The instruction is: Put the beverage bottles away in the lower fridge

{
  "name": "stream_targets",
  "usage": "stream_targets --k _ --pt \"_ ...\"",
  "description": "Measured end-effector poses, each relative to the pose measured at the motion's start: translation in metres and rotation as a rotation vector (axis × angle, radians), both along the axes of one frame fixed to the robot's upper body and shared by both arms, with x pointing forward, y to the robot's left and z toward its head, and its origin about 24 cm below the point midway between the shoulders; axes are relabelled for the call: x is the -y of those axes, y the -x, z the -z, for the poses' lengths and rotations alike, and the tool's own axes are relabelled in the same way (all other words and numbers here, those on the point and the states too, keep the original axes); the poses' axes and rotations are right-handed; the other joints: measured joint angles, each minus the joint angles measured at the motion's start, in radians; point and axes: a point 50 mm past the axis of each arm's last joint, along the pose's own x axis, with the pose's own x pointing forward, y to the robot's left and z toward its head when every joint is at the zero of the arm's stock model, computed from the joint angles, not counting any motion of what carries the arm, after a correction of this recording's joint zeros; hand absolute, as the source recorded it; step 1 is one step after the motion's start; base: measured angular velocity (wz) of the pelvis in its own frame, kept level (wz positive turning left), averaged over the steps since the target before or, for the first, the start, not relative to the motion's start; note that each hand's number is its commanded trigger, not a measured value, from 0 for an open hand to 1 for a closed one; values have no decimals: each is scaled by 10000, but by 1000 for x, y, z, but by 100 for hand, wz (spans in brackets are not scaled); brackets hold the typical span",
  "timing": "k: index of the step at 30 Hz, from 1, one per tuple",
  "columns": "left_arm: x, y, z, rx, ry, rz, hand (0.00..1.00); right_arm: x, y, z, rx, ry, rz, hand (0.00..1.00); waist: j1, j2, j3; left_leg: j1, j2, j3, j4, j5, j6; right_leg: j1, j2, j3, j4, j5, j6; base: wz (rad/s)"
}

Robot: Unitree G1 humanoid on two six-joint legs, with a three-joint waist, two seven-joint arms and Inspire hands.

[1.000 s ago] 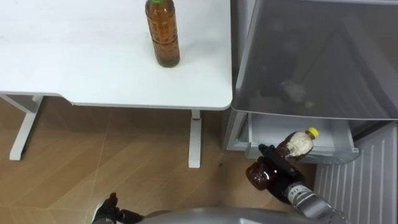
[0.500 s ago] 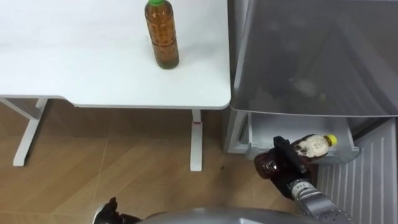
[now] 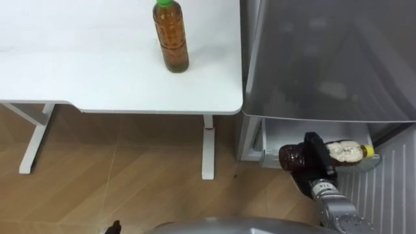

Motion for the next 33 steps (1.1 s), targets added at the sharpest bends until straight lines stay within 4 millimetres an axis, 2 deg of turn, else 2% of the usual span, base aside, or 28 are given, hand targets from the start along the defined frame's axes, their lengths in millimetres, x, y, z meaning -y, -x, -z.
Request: stream_targets --k 6,11,15,19,21,22,26,29,32,33 --pt "1 2 0 -180 152 248 0 0 1 1 -499 -33 238 100 -8 -109 18 -5 -55 -7 93 1 3 89 -71 -78 -12 -57 51 6" --pt "1 3 1 -326 335 533 0 8 2 1 -764 25 659 100 16 -68 20 -8 -56 -18 143 1 3 108 -83 -59 23 -86 42 2" --pt "1 -1 1 -284 361 559 0 11 -8 -1 -600 -65 950 100 -4 -74 26 -360 -49 -25 244 0 3 -323 -96 -53 286 -183 7 -1" --pt "0 -23 0 110 490 737 0 21 -34 -8 -236 -119 1514 100 -57 6 28 -1401 -98 -184 801 8 6 -1196 -219 -294 680 -183 -29 14" --pt "0 -34 -1 376 457 773 0 24 -47 -11 -130 -137 1728 100 -43 -43 63 -1724 -109 -212 943 15 13 -1523 -241 -291 847 -189 -48 5" --pt "0 -40 -2 508 453 817 0 26 -59 -15 35 -159 1867 100 -47 24 28 -2024 -116 -222 1070 16 14 -1810 -264 -293 954 -192 -60 3" --pt "-1 -61 -4 946 404 833 0 28 -78 -16 -117 -386 2260 100 4 -9 133 -2825 -153 -266 1211 174 28 -2669 -321 -301 1169 -77 -140 1" --pt "0 -74 -5 1266 463 830 0 35 -92 -21 -132 -417 2617 100 61 149 229 -3373 -183 -144 1368 224 69 -3329 -430 -270 1519 -74 -145 -4" --pt "0 -88 -7 1466 418 940 0 42 -107 -31 127 -121 2415 100 308 180 239 -4012 -249 43 1353 374 108 -4296 -625 -219 2034 -85 -173 -13" --pt "-1 -90 -7 1500 404 953 0 42 -112 -35 246 -92 2332 100 295 175 242 -4162 -248 55 1356 421 117 -4489 -665 -216 2119 -81 -180 -8"
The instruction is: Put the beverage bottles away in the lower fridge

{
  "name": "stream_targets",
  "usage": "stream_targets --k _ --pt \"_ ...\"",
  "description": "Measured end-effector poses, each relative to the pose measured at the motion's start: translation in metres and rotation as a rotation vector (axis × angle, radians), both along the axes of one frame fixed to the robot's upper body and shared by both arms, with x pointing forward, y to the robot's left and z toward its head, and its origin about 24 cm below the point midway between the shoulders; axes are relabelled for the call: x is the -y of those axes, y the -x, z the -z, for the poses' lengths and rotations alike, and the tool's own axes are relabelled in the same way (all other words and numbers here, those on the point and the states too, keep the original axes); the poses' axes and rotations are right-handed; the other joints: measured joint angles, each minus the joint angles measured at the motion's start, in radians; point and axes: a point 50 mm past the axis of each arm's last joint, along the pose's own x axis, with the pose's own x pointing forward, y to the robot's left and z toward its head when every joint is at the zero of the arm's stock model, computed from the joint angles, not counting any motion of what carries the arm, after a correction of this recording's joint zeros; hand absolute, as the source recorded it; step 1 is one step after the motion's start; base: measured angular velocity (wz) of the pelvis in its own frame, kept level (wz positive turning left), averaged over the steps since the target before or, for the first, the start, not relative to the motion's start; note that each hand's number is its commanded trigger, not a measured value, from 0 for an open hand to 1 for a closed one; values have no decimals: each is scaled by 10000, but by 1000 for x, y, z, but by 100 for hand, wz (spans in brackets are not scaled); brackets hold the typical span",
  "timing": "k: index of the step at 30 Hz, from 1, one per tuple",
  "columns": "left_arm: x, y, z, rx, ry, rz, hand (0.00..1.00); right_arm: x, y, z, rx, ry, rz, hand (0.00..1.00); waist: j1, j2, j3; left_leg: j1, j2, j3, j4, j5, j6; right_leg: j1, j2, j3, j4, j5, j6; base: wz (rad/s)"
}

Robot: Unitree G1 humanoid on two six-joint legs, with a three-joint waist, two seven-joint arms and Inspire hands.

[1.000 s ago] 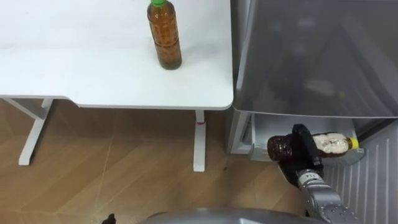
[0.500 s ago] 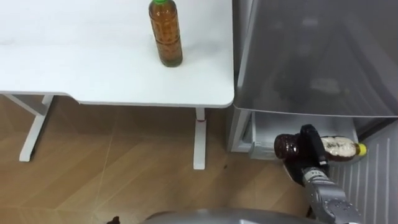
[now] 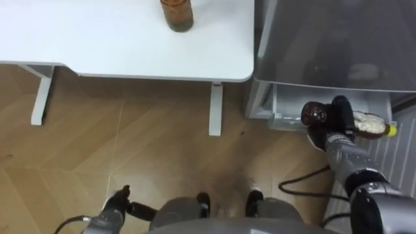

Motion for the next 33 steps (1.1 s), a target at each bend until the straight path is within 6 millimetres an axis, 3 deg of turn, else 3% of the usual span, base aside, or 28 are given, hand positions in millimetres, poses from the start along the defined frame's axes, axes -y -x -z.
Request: stream_targets --k 5,10,16,20,28,29,30,31,33 --pt "-3 -5 -1 36 -126 246 0 20 -33 -33 563 404 -190 100 -9 -120 81 -803 -164 53 109 184 63 -970 -227 47 449 9 -16 2" --pt "-9 -1 0 -274 -277 160 0 31 -41 -46 735 978 -365 100 -1 -194 130 -1476 -243 81 534 187 70 -1639 -369 160 877 2 -28 2" --pt "-13 -17 -5 86 -416 437 0 39 -63 -75 1293 1824 -745 100 -6 -264 197 -2937 -385 130 1749 83 145 -3032 -668 258 2012 -298 -99 11" --pt "-17 -17 -6 64 -612 505 0 44 -71 -86 1433 2210 -875 100 126 -269 205 -3587 -331 174 2397 -123 109 -3630 -731 273 2668 -476 -176 4" --pt "-16 -16 -6 236 -1094 638 0 49 -84 -110 1269 2482 -780 100 304 -309 211 -4200 -319 266 2735 -91 62 -4299 -914 249 3118 -457 -362 0" --pt "-16 -17 -6 296 -1085 660 0 49 -88 -115 1323 2477 -768 71 274 -318 205 -4319 -316 270 2753 -78 58 -4417 -914 249 3125 -429 -379 0" --pt "-15 -17 -6 314 -1082 668 0 49 -89 -116 1338 2470 -754 22 269 -321 203 -4373 -312 272 2760 -68 61 -4463 -910 248 3122 -411 -388 0" --pt "-15 -17 -6 310 -1080 694 0 49 -90 -119 1327 2454 -720 5 267 -328 201 -4429 -307 273 2772 -65 64 -4504 -902 250 3115 -398 -389 0" --pt "-15 -17 -6 285 -1083 729 0 50 -92 -121 1310 2420 -670 0 266 -339 192 -4480 -288 340 2772 -63 69 -4555 -899 263 3109 -391 -377 0"
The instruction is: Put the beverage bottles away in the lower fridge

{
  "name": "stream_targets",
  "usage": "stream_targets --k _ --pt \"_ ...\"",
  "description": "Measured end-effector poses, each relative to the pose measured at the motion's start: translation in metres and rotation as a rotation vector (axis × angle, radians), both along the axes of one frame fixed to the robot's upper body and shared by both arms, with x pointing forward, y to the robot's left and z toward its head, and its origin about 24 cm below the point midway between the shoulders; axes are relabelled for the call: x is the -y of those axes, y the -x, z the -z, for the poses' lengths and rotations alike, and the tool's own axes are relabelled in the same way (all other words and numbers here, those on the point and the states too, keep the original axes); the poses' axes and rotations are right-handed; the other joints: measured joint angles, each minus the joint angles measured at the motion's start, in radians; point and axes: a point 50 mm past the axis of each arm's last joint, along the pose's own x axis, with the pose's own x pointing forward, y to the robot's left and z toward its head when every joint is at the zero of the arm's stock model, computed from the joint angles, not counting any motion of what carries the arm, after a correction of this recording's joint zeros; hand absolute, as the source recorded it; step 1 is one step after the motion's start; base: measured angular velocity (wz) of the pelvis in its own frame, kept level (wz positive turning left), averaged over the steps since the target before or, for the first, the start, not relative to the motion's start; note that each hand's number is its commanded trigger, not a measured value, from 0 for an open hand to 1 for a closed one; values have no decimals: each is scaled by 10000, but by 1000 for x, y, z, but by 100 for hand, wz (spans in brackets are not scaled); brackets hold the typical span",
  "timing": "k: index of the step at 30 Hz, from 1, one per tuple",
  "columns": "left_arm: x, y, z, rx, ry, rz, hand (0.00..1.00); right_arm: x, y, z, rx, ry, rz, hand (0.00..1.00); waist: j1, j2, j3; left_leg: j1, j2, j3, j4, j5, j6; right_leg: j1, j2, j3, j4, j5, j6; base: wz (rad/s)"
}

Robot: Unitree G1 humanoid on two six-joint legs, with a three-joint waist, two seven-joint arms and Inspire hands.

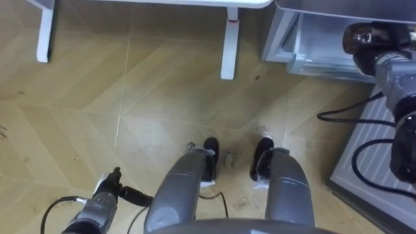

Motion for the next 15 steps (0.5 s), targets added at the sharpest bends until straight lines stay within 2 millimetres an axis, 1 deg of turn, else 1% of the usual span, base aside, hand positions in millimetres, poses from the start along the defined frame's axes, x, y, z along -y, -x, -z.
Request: stream_targets --k 2,4,8,11,15 --pt "0 -1 0 37 -10 10 0 -1 -4 -7 121 -55 14 0 -5 -5 -5 -120 37 121 -3 8 16 -148 15 33 -5 43 8 -4" --pt "0 -1 -1 39 -19 7 0 -2 -5 -9 110 -92 31 0 8 -2 -7 -126 56 187 -7 9 21 -178 37 85 -8 52 9 -6" --pt "-2 -2 -1 77 -146 -28 0 -2 -5 -8 46 -164 72 0 33 3 -10 -122 135 292 48 9 21 -181 81 103 -9 59 -2 -1" --pt "-2 -1 -1 5 -163 -44 0 -2 -5 -8 13 -227 101 0 51 3 -10 -94 148 346 60 10 21 -181 84 137 0 58 -5 0" --pt "-2 1 0 -118 -250 -116 0 -1 -4 -8 -66 -404 234 0 183 10 -14 -75 161 404 68 11 24 -181 76 165 28 57 -5 0"
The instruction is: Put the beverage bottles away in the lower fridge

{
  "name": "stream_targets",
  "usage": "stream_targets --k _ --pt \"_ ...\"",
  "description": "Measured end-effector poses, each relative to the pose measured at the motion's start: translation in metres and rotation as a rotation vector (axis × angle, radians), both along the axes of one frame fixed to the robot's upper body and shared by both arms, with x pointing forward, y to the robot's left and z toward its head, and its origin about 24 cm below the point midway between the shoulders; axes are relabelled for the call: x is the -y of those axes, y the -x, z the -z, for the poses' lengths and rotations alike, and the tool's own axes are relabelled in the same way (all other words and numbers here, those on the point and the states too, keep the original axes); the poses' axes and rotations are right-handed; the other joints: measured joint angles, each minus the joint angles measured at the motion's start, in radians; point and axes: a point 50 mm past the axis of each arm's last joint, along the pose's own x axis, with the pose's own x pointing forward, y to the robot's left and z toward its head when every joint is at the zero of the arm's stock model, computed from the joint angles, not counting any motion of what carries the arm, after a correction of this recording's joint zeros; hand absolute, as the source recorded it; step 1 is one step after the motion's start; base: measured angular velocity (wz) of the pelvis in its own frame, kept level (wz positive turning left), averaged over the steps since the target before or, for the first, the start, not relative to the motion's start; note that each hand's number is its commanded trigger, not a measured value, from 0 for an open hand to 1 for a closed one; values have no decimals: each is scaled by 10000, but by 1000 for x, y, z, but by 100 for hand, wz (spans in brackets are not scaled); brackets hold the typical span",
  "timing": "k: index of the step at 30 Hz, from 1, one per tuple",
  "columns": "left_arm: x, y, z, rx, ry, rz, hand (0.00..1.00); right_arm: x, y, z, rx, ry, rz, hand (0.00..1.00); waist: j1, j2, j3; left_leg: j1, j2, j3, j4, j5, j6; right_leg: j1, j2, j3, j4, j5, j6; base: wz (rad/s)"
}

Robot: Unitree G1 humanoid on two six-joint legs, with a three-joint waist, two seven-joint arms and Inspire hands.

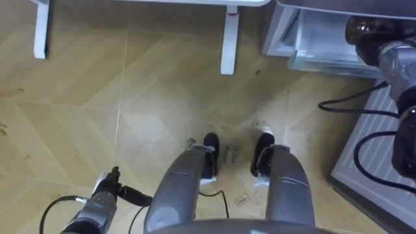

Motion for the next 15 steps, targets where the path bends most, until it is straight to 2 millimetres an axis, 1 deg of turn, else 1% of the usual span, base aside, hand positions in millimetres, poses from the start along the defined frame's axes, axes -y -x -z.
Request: stream_targets --k 4,15 --pt "0 1 0 -13 -20 -16 0 2 1 0 -57 -209 178 0 61 7 -4 -3 4 14 54 -1 0 0 -15 -5 43 0 -2 0" --pt "1 -1 -1 91 1 9 0 3 2 0 -211 -233 243 0 67 9 -6 -27 0 16 151 -5 0 -1 -71 -71 170 -35 -34 1"
